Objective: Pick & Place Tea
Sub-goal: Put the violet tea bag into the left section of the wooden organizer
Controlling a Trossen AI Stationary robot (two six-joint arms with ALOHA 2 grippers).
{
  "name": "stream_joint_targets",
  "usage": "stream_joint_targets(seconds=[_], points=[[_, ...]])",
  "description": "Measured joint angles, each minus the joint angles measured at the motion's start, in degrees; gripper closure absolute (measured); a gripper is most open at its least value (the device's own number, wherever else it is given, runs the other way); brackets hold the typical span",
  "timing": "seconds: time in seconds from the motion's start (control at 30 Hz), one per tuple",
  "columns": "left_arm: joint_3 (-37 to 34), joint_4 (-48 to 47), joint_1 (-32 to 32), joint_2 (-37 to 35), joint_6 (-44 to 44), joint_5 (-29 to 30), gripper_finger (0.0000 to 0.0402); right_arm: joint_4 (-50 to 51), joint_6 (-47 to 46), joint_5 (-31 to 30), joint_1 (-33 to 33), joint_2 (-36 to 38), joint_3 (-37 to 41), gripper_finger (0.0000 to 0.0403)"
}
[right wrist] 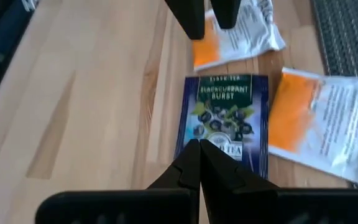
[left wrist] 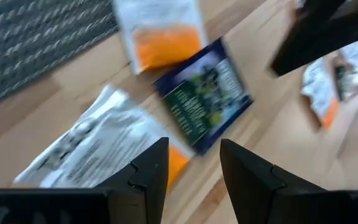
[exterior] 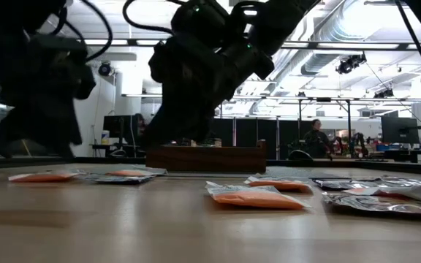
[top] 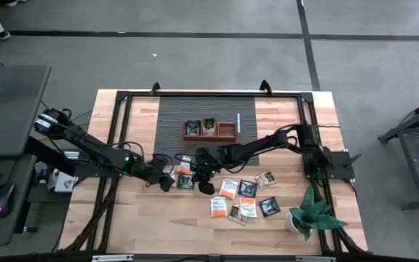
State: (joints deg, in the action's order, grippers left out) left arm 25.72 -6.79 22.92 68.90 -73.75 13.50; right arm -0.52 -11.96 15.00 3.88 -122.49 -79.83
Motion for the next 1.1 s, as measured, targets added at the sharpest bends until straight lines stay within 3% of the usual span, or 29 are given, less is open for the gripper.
stream_joint_targets(seconds=[0.5,1.1], points=[[0.87,0.2,-0.01,0.0,-3.47,4.43,0.0259,-1.22,-0.36,-0.02,0.37,-3.43,0.0,0.0403],[0.91,9.22,-0.04,11.47,-25.01,1.47,0.0259,0.09,-8.63,-3.99,0.44,-4.92,-0.04,0.0403]])
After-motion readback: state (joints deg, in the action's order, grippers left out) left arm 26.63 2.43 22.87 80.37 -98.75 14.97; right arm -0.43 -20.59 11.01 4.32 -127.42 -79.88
